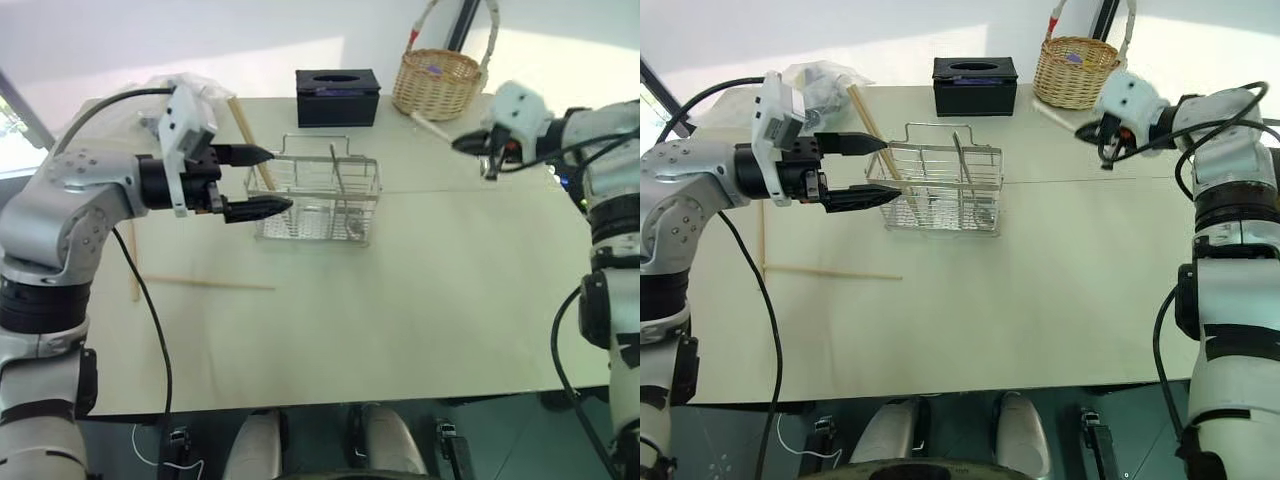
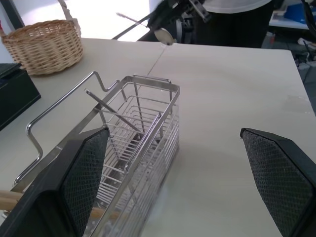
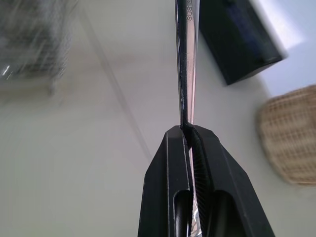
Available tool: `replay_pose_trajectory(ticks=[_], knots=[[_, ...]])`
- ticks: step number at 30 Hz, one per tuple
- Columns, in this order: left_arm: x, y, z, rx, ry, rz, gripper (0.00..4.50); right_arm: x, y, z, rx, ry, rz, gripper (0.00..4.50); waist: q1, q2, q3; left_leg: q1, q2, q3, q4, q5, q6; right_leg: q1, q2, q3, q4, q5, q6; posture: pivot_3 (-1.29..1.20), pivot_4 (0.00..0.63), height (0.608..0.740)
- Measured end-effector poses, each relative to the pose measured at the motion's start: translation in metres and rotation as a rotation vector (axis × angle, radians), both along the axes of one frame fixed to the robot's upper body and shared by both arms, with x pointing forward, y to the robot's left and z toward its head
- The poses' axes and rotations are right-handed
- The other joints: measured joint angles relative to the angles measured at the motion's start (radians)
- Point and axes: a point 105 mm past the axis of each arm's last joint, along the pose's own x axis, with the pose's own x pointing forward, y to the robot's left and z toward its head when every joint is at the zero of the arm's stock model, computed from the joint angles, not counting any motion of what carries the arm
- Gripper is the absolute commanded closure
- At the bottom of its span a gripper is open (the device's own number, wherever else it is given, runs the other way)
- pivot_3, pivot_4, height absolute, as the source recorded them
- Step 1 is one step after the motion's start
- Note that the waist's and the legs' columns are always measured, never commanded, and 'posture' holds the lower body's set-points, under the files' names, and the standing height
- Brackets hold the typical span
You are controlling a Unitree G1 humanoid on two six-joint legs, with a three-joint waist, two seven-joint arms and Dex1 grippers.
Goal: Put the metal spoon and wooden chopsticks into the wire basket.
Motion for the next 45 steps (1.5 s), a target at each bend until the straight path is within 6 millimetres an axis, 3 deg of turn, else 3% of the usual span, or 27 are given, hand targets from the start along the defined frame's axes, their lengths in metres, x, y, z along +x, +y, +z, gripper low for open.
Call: replay_pose_trajectory(ticks=[2,6,8,13,18,26,29,35,39,45], knots=[[0.001,0.001,0.001,-0.005,-0.006,0.009,0.0,-0.001,0.018,0.005,0.108,-0.023,0.014,4.47,-0.001,0.0,0.0,0.001,0.0,0.0,0.0,0.0,0.0,0.0,0.0,0.0,0.001,0.0,0.0,0.0,0.15,0.706],[0.003,0.002,0.004,-0.022,-0.015,0.027,0.0,-0.012,0.079,0.017,0.387,0.002,0.081,4.47,0.001,0.0,0.0,0.0,0.0,0.0,0.0,0.0,0.0,-0.001,0.0,0.0,0.004,0.0,0.0,0.0,0.15,0.706],[0.003,0.0,0.003,-0.028,-0.013,0.023,0.0,-0.016,0.096,0.024,0.464,0.014,0.064,4.47,0.007,0.0,0.0,-0.001,0.0,-0.001,0.001,0.0,0.0,-0.001,0.0,0.0,0.004,0.0,0.0,0.0,0.15,0.706],[0.004,0.002,0.004,-0.033,-0.015,0.036,0.0,-0.019,0.116,0.023,0.593,0.032,0.018,4.47,0.021,-0.002,-0.001,-0.001,-0.001,-0.001,0.001,0.0,0.001,0.0,0.0,0.0,0.002,0.0,0.0,0.0,0.15,0.706],[0.007,0.004,0.006,-0.04,-0.018,0.051,0.0,-0.023,0.116,0.005,0.615,0.08,-0.012,4.47,0.023,-0.002,-0.001,-0.002,-0.001,-0.001,0.001,0.0,0.001,0.0,0.0,0.0,0.002,0.0,0.0,0.0,0.15,0.706],[0.009,0.005,0.012,-0.044,-0.041,0.06,0.0,-0.035,0.125,-0.045,0.593,0.202,-0.042,4.47,0.006,-0.002,-0.001,-0.001,-0.001,-0.002,0.001,0.0,0.001,-0.001,0.0,0.0,0.003,0.0,0.0,0.0,0.15,0.706],[0.01,0.006,0.012,-0.042,-0.044,0.068,0.0,-0.039,0.13,-0.047,0.609,0.208,-0.042,3.5,0.003,-0.002,-0.001,-0.001,-0.001,-0.002,0.0,0.0,0.001,-0.001,0.001,0.0,0.004,0.0,0.0,0.0,0.15,0.706],[0.011,0.007,0.011,-0.039,-0.049,0.08,0.0,-0.039,0.127,-0.044,0.62,0.176,-0.076,0.45,0.003,-0.002,-0.001,-0.001,0.0,-0.002,0.0,-0.001,0.001,-0.001,0.001,0.0,0.003,0.0,0.0,0.0,0.15,0.706],[0.011,0.007,0.011,-0.039,-0.05,0.082,0.0,-0.038,0.117,-0.03,0.631,0.143,-0.074,0.45,0.005,-0.001,-0.001,-0.002,-0.001,-0.002,0.001,-0.001,0.001,-0.001,0.001,0.0,0.003,0.0,0.0,0.0,0.15,0.706],[0.012,0.023,0.015,-0.077,-0.049,0.16,0.0,-0.052,0.085,0.031,0.654,0.023,0.04,0.45,0.004,-0.001,-0.001,-0.002,0.0,-0.002,-0.001,-0.001,0.002,-0.002,0.001,0.0,0.002,0.0,0.0,0.0,0.15,0.706]])
